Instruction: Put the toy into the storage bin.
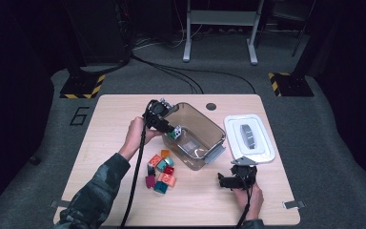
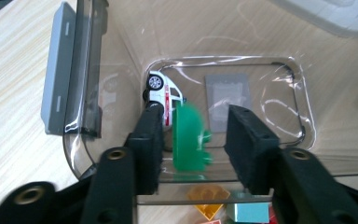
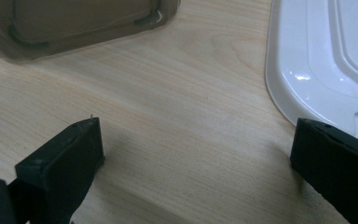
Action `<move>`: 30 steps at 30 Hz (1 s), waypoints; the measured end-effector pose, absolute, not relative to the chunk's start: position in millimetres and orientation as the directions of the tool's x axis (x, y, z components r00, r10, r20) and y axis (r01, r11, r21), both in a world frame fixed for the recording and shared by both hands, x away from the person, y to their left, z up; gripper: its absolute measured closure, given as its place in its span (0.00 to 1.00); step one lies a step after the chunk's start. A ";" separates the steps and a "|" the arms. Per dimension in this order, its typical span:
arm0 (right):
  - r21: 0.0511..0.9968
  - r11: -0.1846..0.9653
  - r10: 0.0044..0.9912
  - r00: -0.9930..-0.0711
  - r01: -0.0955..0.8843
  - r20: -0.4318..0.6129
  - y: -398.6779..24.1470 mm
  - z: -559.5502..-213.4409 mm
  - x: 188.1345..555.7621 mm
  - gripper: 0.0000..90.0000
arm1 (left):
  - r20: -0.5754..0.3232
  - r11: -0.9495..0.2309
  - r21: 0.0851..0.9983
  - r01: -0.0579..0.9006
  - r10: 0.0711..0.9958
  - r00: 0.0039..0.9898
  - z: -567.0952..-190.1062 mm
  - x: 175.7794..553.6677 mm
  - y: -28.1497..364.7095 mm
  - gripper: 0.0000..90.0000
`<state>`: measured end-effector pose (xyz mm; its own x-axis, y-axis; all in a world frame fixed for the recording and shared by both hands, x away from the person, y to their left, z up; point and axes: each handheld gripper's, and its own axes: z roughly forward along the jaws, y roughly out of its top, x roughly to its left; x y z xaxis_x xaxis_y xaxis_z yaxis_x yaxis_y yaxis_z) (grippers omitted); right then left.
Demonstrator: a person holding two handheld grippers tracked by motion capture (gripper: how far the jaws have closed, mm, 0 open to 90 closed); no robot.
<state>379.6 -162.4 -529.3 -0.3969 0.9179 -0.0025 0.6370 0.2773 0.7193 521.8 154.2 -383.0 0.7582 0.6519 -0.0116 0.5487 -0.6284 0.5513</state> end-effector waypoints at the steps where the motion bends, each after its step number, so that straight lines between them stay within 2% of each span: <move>1: 0.720 0.279 0.918 -0.397 0.636 -0.005 -162.5 -529.3 379.7 0.02 | -0.012 -0.628 0.551 0.549 0.652 0.758 -383.0 521.8 154.2 0.60; 9: 0.720 0.276 0.919 -0.395 0.636 -0.003 -162.5 -529.3 379.6 0.02 | 0.012 -0.606 0.596 0.527 0.663 0.749 -372.7 508.8 163.8 0.37; 16: 0.723 0.266 0.923 -0.386 0.638 0.001 -161.9 -529.4 379.7 0.02 | 0.030 -0.587 0.640 0.496 0.664 0.747 -361.8 488.4 177.8 0.22; 23: 0.724 0.263 0.924 -0.382 0.638 0.001 -161.8 -529.5 379.8 0.02 | 0.046 -0.567 0.673 0.475 0.673 0.738 -359.7 460.9 201.1 0.18; 30: 0.724 0.262 0.924 -0.381 0.637 0.001 -161.7 -529.5 379.8 0.02 | 0.060 -0.570 0.665 0.483 0.685 0.726 -377.9 436.8 221.8 0.17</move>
<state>379.8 -161.7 -529.5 -0.3814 0.9244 0.0008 0.6375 0.2624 0.7244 436.8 221.8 -377.9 0.7261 0.6850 0.0596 0.4826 -0.5695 0.6653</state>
